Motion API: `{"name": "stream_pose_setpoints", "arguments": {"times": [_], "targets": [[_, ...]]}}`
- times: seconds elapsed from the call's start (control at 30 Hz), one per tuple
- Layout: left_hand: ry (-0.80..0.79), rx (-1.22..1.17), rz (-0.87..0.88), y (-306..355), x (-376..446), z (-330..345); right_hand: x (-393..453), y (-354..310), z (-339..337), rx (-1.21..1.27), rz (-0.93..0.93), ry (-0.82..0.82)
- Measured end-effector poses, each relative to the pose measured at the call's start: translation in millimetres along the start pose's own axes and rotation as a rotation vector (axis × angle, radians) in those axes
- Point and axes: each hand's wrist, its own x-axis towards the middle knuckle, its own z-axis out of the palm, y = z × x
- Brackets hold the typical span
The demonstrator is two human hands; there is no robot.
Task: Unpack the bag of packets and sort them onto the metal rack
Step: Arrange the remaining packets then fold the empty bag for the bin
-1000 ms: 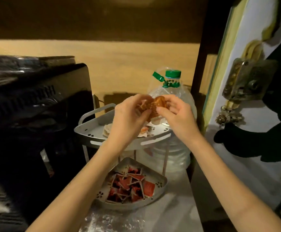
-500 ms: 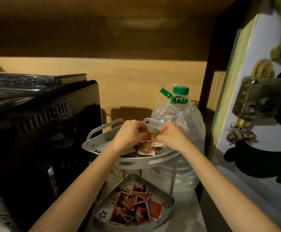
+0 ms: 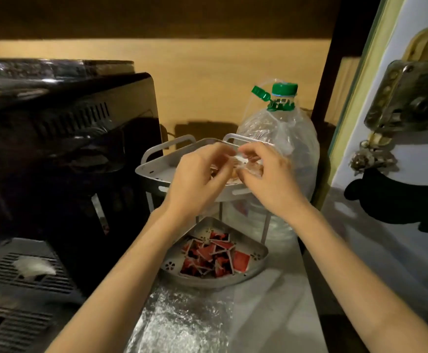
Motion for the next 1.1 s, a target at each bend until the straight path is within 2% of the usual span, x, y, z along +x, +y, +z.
{"name": "stream_pose_setpoints", "arguments": {"times": [0.1, 0.2, 0.27, 0.37, 0.47, 0.57, 0.7, 1.1], "targets": [[0.093, -0.106, -0.023, 10, -45, -2, -48, -7, 15, 0.064, -0.095, 0.082], [0.055, -0.17, -0.202, -2, -97, 10, -98, 3, 42, 0.101, -0.038, 0.041], [0.006, -0.154, -0.343, -17, -134, 21, -132, 14, 62, 0.147, 0.073, -0.038], [-0.09, 0.007, -0.531, -41, -190, 35, -183, 29, 90, 0.119, 0.281, -0.199], [-0.263, 0.145, -0.774, -56, -238, 41, -228, 40, 110, 0.002, 0.447, -0.373], [-0.437, 0.271, -1.017, -65, -274, 41, -261, 44, 125, -0.116, 0.534, -0.517], [-0.598, 0.417, -1.01, -77, -310, 45, -291, 41, 141, -0.277, 0.589, -0.634], [-0.573, 0.453, -0.929, -75, -328, 51, -299, 16, 155, -0.271, 0.653, -0.672]]}}
